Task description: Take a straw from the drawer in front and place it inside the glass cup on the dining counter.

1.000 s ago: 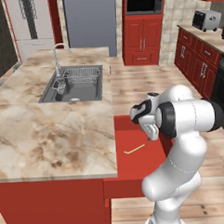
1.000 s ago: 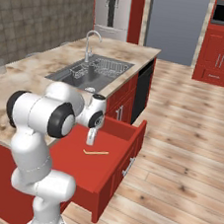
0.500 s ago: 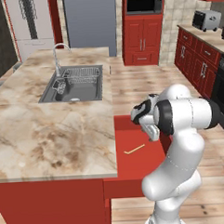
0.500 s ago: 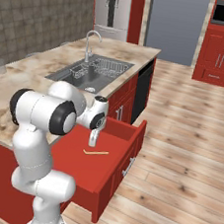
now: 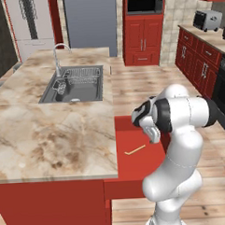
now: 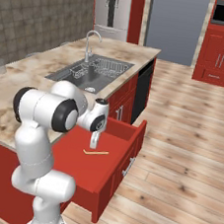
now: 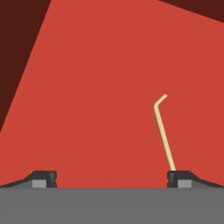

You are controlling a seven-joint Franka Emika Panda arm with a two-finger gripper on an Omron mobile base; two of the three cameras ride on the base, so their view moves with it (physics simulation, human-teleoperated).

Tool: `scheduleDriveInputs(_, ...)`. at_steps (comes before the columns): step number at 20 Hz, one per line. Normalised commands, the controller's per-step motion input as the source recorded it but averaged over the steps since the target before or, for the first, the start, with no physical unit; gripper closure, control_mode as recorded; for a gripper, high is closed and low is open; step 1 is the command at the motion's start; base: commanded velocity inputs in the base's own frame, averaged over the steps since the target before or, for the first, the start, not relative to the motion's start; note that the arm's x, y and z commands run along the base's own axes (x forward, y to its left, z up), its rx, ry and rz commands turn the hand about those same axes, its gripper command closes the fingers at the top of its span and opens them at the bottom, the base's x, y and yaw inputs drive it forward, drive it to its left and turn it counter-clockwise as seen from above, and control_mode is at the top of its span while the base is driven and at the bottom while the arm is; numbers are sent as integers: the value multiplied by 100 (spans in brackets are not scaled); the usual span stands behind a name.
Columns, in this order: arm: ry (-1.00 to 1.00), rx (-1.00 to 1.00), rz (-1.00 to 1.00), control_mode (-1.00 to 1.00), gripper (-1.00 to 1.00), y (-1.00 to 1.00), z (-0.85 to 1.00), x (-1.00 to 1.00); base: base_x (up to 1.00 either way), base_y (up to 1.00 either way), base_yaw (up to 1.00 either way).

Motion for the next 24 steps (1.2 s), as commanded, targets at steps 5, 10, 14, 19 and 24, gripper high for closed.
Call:
scheduleDriveInputs(5, -2, -1, 0, -100, -100, 0, -15, 6, 0, 0, 0)
scheduleDriveInputs(10, -3, 0, 0, -100, -100, -1, -13, 3, 0, 0, 0)
scheduleDriveInputs(14, 0, 0, 0, -100, -100, -6, -12, 5, 0, 0, 0)
scheduleDriveInputs(19, 0, 0, 0, -100, -100, -10, -11, 2, 0, 0, 0)
scheduleDriveInputs(24, 0, 0, 0, -100, -100, -11, -7, 0, 0, 0, 0)
